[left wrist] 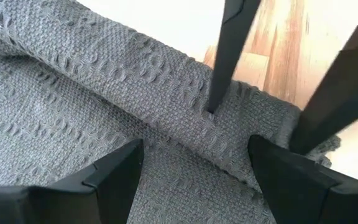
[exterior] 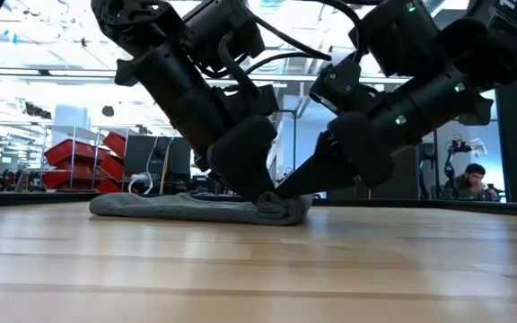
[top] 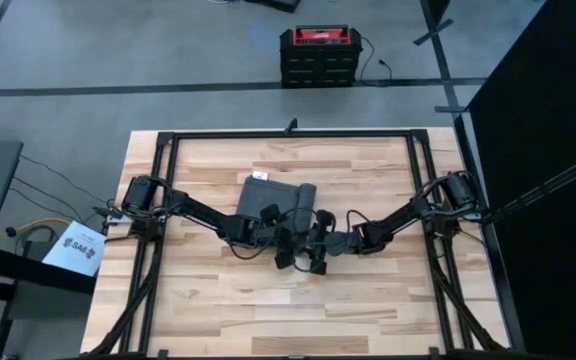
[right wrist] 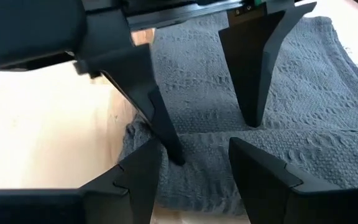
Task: Roll towel
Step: Roll the gray towel
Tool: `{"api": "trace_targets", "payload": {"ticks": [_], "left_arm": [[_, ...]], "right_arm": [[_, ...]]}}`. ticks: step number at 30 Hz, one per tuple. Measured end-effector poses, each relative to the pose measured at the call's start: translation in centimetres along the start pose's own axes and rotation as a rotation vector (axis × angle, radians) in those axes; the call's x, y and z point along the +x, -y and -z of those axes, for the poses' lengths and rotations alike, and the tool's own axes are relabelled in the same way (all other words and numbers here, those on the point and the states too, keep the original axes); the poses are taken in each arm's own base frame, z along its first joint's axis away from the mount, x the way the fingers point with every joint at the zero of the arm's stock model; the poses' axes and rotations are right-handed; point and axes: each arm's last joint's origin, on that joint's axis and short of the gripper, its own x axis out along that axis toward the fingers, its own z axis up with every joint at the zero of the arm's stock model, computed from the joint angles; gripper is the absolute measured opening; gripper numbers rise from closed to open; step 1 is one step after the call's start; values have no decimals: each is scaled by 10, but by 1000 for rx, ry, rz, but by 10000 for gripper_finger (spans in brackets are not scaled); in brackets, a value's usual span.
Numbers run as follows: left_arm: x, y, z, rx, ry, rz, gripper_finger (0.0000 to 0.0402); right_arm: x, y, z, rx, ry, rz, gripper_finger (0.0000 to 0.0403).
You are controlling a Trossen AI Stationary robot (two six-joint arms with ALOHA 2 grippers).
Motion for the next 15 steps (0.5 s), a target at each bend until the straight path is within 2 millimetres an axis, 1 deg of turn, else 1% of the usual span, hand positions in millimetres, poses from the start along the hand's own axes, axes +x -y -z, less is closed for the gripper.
{"api": "trace_targets", "payload": {"ticks": [3,15], "left_arm": [[0,0,0,1,4,1,279],[0,1,0,9,5,11,279]], "right_arm": [[1,1,1,-4,-16,-4,180],[1,-5,4,-12,-28,-128,180]]}}
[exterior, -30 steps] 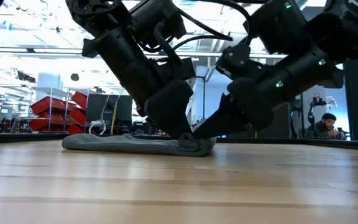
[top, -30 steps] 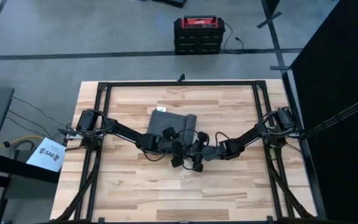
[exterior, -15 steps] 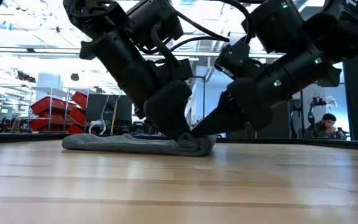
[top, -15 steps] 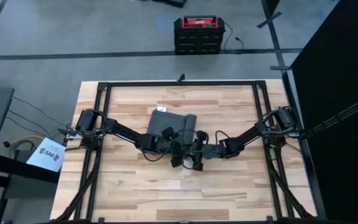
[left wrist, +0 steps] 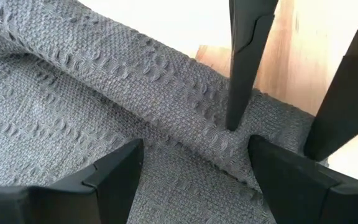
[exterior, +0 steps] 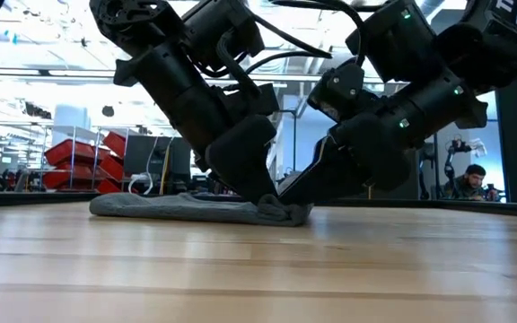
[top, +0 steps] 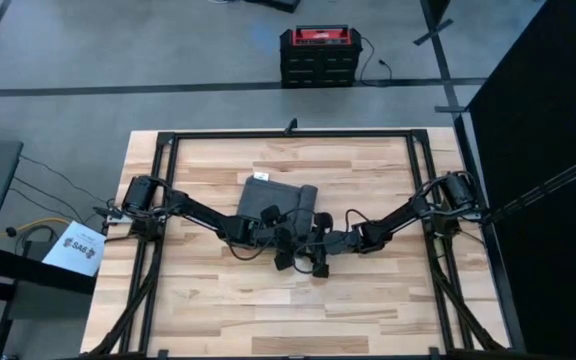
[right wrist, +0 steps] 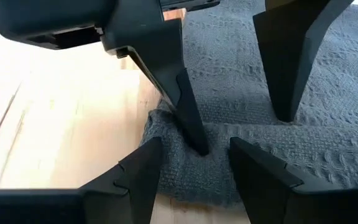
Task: Roll towel
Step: Roll the gray towel
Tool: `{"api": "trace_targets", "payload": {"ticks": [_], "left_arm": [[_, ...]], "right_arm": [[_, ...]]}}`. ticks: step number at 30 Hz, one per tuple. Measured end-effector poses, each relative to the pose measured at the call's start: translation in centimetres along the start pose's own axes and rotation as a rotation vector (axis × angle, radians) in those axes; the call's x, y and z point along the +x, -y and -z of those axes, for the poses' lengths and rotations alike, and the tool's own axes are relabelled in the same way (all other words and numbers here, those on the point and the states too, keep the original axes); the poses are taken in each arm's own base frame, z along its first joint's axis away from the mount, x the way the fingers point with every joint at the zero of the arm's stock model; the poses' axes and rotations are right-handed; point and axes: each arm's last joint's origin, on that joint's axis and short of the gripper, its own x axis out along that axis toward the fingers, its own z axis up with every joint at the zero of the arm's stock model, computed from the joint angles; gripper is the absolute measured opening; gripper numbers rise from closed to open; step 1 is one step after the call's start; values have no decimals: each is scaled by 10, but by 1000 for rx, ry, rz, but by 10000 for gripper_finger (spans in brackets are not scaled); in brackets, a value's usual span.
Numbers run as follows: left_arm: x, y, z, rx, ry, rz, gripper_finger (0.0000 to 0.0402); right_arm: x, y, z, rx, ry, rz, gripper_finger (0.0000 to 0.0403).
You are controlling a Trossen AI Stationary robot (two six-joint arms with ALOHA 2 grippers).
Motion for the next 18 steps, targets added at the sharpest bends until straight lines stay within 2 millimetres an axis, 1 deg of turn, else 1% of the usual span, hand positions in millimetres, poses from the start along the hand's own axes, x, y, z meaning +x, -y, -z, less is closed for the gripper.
{"api": "trace_targets", "payload": {"ticks": [2,7,11,16,18], "left_arm": [[0,0,0,0,-1,1,279],[0,0,0,0,-1,0,279],[0,0,0,1,-1,-1,279],[0,0,0,-6,0,-2,279],[0,0,0,-9,2,-4,279]], "right_arm": [[-2,0,-2,-11,5,-1,180],[-11,2,-15,-64,48,13,180],[-10,3,-12,-91,19,25,180],[-3,3,-2,-100,-2,72,180],[-2,2,-3,-86,0,75,180]]}}
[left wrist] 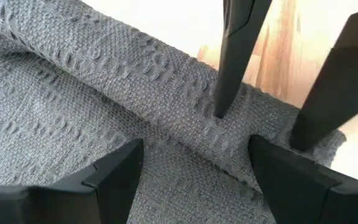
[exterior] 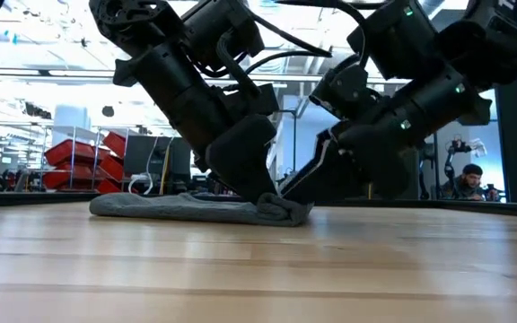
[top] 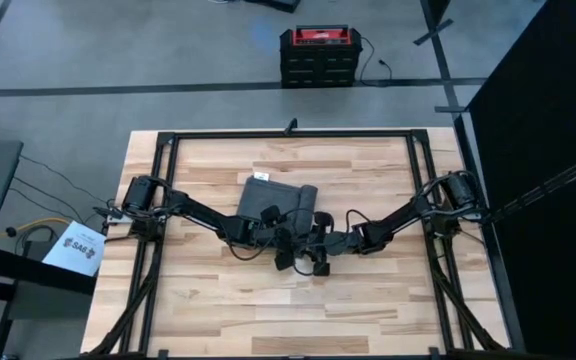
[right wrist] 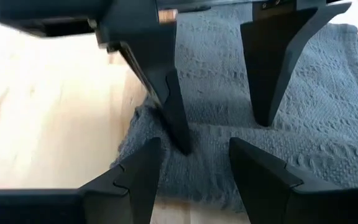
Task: Roll towel
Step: Roll the gray towel
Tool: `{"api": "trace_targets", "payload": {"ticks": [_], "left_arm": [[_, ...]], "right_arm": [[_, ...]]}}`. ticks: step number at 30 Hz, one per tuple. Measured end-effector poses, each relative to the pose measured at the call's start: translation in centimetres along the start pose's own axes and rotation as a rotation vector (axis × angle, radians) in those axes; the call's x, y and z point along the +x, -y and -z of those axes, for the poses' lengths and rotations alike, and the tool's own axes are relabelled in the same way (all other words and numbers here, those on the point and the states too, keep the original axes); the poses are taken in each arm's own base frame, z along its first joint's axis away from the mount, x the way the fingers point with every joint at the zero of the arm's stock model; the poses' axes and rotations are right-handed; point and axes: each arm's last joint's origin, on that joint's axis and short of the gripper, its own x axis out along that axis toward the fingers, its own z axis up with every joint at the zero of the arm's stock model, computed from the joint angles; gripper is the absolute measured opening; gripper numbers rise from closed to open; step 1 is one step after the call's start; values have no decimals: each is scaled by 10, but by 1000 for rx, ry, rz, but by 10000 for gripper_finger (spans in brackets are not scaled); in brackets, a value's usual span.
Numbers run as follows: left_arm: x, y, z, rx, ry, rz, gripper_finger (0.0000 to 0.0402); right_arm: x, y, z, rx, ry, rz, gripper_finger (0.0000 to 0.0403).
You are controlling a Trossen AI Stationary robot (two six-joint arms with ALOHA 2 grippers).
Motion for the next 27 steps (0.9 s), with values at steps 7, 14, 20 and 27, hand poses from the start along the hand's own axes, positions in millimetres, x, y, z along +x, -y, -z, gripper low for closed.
{"api": "trace_targets", "payload": {"ticks": [7,14,20,27], "left_arm": [[0,0,-1,9,14,4,279],[0,1,-1,16,17,6,279],[1,2,-4,23,45,18,279],[1,2,-4,27,47,18,279]], "right_arm": [[-1,-3,-7,119,61,-7,180],[0,-2,-4,139,31,-4,180],[0,-2,-3,145,17,-2,180],[18,-9,9,175,-7,4,180]]}}
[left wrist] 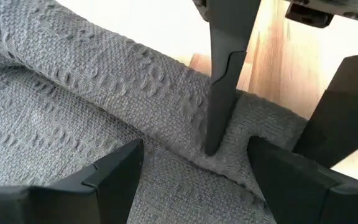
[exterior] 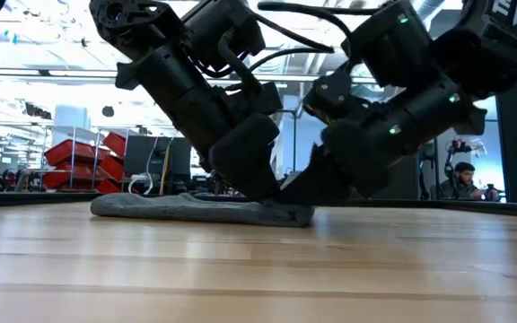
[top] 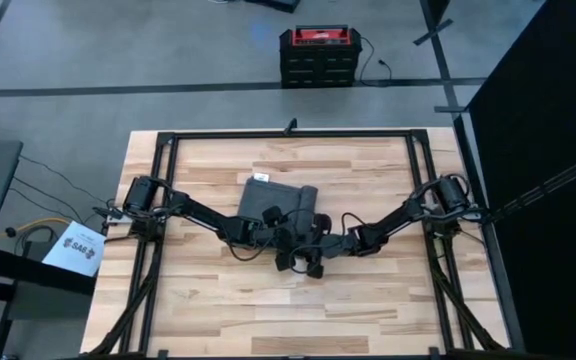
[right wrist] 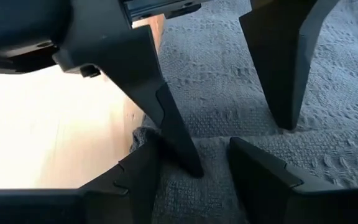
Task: Roll towel
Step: Roll the gray towel
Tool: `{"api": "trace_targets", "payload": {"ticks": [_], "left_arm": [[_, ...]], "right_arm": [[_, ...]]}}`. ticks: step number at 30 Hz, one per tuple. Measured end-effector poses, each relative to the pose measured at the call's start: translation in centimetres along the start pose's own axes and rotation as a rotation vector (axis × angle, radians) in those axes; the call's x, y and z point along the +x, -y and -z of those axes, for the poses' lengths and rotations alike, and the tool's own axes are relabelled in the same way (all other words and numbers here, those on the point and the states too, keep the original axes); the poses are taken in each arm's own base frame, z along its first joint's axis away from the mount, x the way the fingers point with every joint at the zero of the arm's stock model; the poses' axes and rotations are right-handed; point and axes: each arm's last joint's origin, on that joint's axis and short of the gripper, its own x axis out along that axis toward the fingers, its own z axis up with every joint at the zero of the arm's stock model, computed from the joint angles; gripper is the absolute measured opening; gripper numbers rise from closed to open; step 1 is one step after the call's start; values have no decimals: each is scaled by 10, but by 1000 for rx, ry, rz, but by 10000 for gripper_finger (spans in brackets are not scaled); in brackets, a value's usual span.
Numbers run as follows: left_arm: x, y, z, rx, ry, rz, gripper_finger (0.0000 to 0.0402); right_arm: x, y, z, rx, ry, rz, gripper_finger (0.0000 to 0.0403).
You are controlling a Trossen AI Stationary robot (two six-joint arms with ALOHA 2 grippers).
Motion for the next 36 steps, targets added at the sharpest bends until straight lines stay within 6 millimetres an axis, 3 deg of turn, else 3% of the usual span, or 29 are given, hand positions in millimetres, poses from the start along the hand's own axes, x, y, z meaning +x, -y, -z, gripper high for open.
{"api": "trace_targets", "payload": {"ticks": [9,15,19,25,30,33,36], "left_arm": [[-3,-1,-4,71,18,-5,279],[-24,-17,-27,168,101,-51,279],[-25,-45,-39,241,119,-107,279],[-3,-112,-15,298,123,-84,279],[2,-160,-23,292,234,-87,279],[17,-176,-19,343,171,-95,279],[32,-179,-20,434,123,-82,279]], "right_arm": [[2,0,4,38,-39,8,180],[0,-3,6,52,-55,1,180],[0,-3,7,52,-59,2,180],[0,-3,7,53,-55,1,180],[1,-1,7,64,-55,2,180],[1,0,7,75,-57,1,180],[2,1,7,91,-57,4,180]]}}
